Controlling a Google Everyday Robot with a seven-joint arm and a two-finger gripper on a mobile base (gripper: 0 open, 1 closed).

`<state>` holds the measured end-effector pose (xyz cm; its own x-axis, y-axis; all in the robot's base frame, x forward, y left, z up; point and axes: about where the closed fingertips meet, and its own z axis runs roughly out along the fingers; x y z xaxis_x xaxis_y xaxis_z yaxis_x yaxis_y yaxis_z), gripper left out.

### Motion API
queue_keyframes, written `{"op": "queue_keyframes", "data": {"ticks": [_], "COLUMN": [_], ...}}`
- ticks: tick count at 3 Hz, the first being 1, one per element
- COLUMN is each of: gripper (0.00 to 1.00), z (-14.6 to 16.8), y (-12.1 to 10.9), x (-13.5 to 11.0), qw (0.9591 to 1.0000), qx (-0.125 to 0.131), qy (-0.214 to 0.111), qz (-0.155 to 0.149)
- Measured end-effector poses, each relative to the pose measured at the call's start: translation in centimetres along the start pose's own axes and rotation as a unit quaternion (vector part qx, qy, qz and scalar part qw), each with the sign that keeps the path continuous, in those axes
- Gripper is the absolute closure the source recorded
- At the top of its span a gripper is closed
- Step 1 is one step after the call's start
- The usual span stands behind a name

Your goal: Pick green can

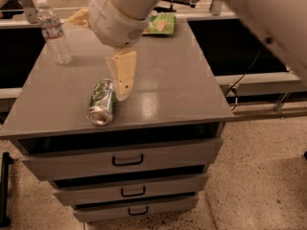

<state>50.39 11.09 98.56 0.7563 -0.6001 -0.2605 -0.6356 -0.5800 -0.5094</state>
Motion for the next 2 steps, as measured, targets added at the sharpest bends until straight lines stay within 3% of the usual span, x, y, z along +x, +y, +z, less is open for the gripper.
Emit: {"op": "queue_keyframes", "data": {"ticks": [1,2], "gripper": [0.0,0.0], "z": [5.0,8.7], "y": [-2.1,-2.7], "x": [-0.8,0.0], "qw": [0.9988,0.9963], "qx": [-0.025,-0.052], "qy": [0.0,0.012], "qz": [-0.043,-0.067]}}
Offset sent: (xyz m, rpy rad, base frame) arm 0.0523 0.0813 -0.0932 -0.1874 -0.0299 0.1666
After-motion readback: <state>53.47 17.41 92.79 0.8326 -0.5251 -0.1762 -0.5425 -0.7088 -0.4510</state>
